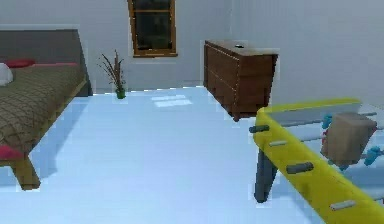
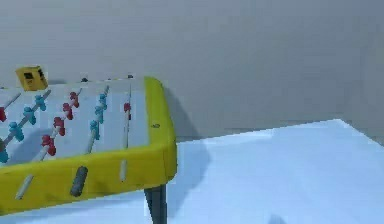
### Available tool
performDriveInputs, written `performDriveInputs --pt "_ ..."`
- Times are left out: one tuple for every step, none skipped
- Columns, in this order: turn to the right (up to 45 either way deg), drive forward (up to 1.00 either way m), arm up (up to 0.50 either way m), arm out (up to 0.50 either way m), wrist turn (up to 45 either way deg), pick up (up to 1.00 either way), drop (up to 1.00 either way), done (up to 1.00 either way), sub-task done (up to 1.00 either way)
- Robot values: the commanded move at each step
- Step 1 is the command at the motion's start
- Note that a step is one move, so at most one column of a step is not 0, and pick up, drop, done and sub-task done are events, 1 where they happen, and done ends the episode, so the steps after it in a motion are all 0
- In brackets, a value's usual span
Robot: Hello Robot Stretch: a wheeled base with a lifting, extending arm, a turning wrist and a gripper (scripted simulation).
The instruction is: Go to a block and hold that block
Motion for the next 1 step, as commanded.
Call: performDriveInputs --pt "45.0 0.00 0.00 0.00 0.0 0.00 0.00 0.00 0.00"
